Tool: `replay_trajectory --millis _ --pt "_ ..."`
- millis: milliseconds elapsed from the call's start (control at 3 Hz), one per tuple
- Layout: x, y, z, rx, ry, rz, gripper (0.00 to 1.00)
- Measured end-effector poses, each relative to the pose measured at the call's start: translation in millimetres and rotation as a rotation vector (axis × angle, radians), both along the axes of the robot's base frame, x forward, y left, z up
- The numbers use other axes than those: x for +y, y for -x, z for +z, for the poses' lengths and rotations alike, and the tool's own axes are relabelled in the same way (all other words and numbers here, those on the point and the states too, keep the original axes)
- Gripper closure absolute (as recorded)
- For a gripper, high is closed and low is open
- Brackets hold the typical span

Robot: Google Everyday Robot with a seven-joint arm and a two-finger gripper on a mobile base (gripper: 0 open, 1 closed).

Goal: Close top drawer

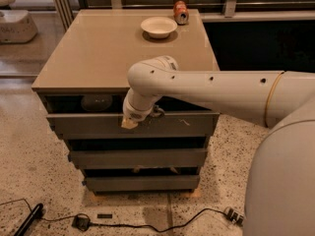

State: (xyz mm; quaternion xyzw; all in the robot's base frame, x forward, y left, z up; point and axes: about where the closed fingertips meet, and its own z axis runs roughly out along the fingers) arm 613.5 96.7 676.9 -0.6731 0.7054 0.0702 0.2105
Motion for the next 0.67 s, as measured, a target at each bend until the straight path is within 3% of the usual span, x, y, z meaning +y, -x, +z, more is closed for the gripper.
replay_trajectory --millis 667 --pt "-53 40 11 0.036 0.012 -0.018 1.0"
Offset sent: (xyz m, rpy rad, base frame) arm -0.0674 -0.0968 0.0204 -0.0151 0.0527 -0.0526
